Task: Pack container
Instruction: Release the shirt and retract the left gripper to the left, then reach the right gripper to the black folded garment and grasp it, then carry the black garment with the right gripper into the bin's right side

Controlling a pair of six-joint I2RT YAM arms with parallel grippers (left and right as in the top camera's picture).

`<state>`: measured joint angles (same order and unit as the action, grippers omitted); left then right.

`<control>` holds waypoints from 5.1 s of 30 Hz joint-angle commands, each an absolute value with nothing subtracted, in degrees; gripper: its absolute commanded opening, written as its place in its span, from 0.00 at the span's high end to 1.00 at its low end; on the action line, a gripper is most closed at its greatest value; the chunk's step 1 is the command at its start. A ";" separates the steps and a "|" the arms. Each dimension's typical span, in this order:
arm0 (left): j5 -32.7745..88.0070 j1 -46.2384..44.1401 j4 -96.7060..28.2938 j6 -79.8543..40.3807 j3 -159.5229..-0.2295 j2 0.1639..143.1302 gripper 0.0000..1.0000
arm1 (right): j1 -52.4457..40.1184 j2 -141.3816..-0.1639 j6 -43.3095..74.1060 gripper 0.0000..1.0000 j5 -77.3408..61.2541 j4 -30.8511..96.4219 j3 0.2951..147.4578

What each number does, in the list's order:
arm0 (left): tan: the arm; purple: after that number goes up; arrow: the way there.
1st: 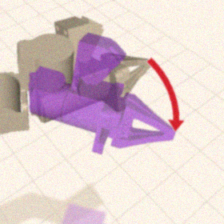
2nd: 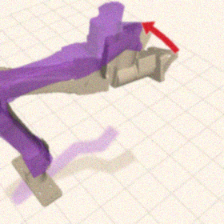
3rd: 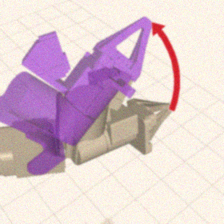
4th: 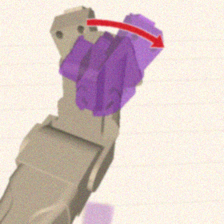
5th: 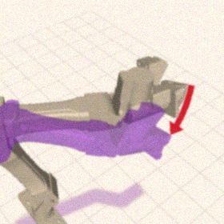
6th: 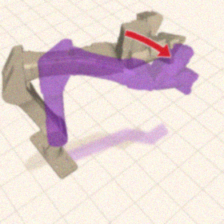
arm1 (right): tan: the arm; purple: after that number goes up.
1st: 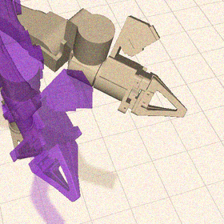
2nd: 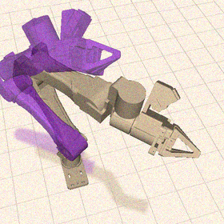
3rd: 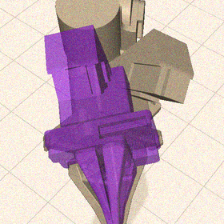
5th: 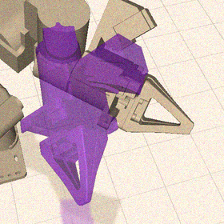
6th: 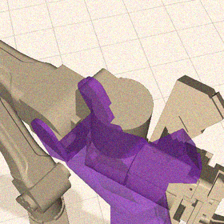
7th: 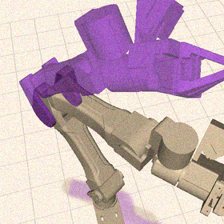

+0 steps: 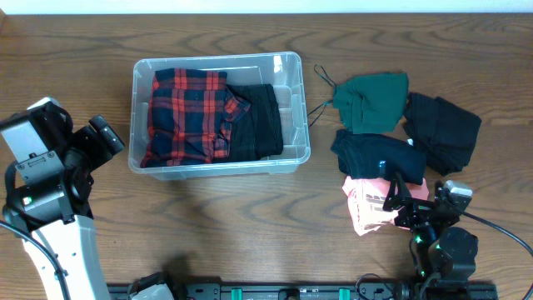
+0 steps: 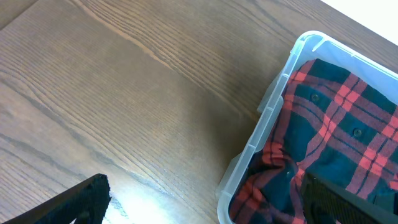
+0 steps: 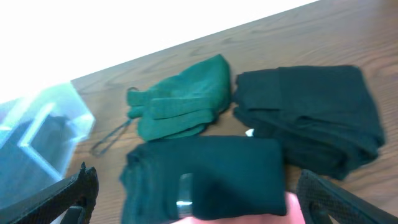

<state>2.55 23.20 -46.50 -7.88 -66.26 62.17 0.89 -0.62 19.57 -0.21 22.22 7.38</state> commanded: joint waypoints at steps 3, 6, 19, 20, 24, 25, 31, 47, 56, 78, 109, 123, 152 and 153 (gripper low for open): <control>1.65 23.57 -46.70 -8.01 -67.09 62.48 0.02 | 1.15 -0.67 24.67 0.01 -5.78 22.02 7.27; 1.65 23.57 -46.68 -8.01 -67.09 62.48 0.02 | 1.15 -1.23 24.60 0.01 -8.62 22.02 7.27; 1.65 23.55 -46.68 -8.01 -67.09 62.48 0.02 | 1.15 -21.23 20.34 0.01 -23.70 9.52 16.05; 1.65 23.57 -46.68 -8.01 -67.09 62.48 0.02 | 1.15 -24.25 19.03 0.01 -24.05 9.87 18.09; 1.65 23.55 -46.68 -8.01 -67.09 62.48 0.02 | 1.15 -38.50 13.87 0.01 -24.01 13.34 29.19; 1.65 23.55 -46.70 -8.01 -67.09 62.48 0.02 | 1.15 -42.02 12.62 0.01 -23.99 14.98 32.36; 1.65 23.57 -46.70 -8.01 -67.09 62.48 0.02 | 1.23 -63.29 5.93 0.01 -23.81 28.99 54.13; 1.67 23.55 -46.70 -8.01 -67.09 62.48 0.02 | 25.78 -88.05 5.30 0.01 -25.74 40.32 75.77; 1.65 23.57 -46.68 -8.01 -67.09 62.48 0.02 | 38.24 -102.08 6.52 0.05 -32.36 42.61 75.72; 1.65 23.57 -46.70 -8.01 -67.09 62.48 0.02 | 39.62 -120.05 0.95 0.19 -33.56 40.32 73.71; 1.65 23.55 -46.70 -8.01 -67.09 62.48 0.02 | 36.34 -105.49 3.27 0.98 -80.38 33.58 70.89; 1.65 23.57 -46.70 -8.01 -67.09 62.48 0.02 | 9.04 -88.44 35.81 0.99 -76.05 -2.59 70.89; 1.65 23.57 -46.70 -8.01 -67.09 62.48 0.02 | -26.41 -107.24 34.59 0.99 -21.41 10.00 70.89; 1.65 23.55 -46.70 -8.01 -67.09 62.48 0.02 | -26.41 -107.02 34.50 0.94 -21.41 10.00 70.89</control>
<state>2.55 23.20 -46.52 -7.88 -66.26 62.48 -26.28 -106.48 37.50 -24.38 9.63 70.54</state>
